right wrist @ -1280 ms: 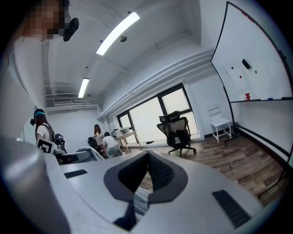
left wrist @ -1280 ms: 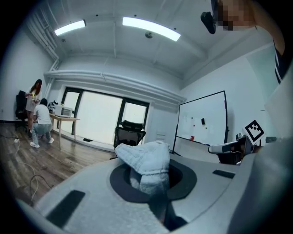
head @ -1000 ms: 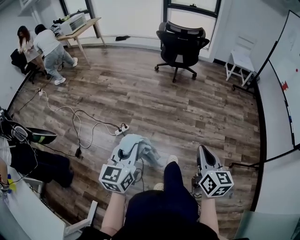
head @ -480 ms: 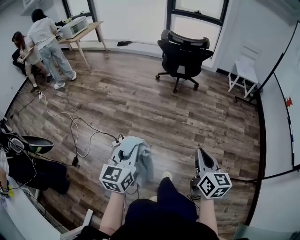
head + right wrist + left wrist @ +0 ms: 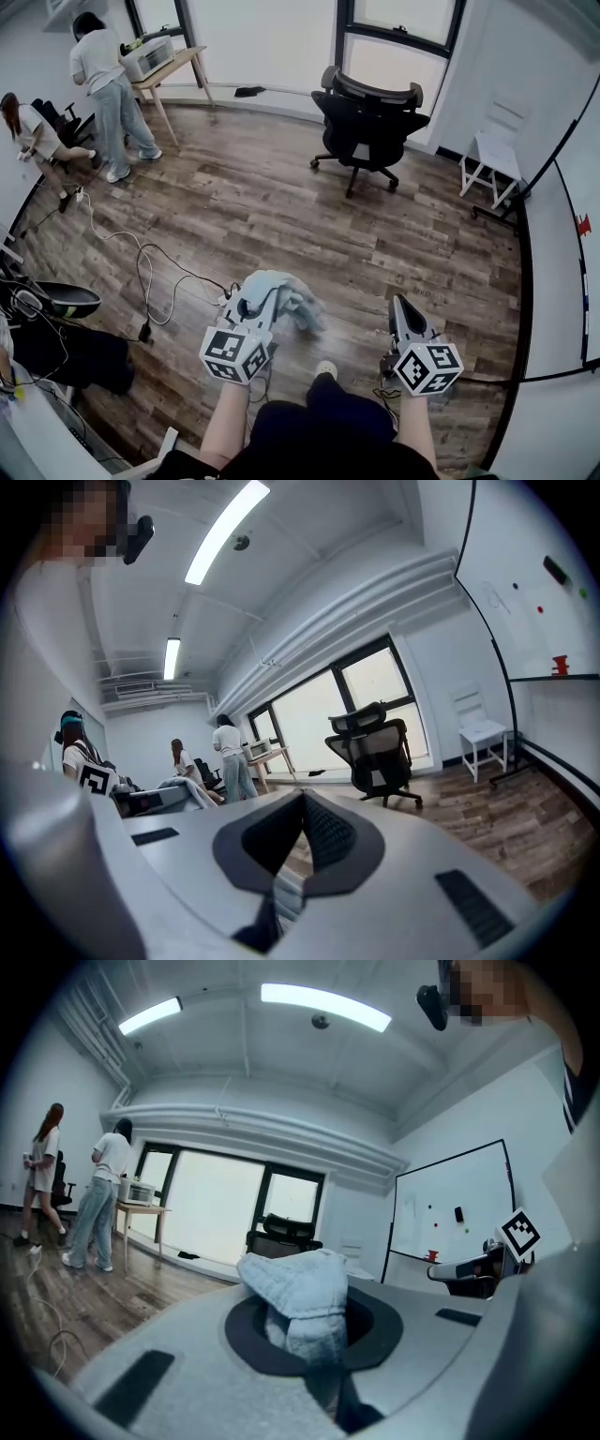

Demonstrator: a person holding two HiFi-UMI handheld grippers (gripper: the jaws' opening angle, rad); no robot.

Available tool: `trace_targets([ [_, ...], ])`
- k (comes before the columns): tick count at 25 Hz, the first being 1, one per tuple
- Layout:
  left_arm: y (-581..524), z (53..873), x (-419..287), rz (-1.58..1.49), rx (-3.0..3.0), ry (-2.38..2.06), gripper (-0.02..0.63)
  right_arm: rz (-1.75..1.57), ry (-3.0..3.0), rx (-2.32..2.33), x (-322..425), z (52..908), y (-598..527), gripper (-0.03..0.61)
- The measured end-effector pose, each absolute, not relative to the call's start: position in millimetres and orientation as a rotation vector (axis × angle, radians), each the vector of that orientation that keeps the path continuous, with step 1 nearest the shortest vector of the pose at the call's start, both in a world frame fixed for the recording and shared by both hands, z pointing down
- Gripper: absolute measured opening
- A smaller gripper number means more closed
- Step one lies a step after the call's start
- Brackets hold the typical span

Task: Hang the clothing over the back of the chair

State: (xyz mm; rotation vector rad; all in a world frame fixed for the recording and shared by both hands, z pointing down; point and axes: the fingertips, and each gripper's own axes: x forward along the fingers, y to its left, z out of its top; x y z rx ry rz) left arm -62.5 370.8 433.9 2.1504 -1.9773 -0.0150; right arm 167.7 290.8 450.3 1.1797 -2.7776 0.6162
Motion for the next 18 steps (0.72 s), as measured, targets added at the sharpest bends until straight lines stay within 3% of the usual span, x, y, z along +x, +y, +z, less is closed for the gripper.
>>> trace_targets([
  [18,316.4,432.3,-68.4,-0.053,2.1,-2.082,0.018,0.616,-2.818,1.069,156.8,461.8,221.9,0.002],
])
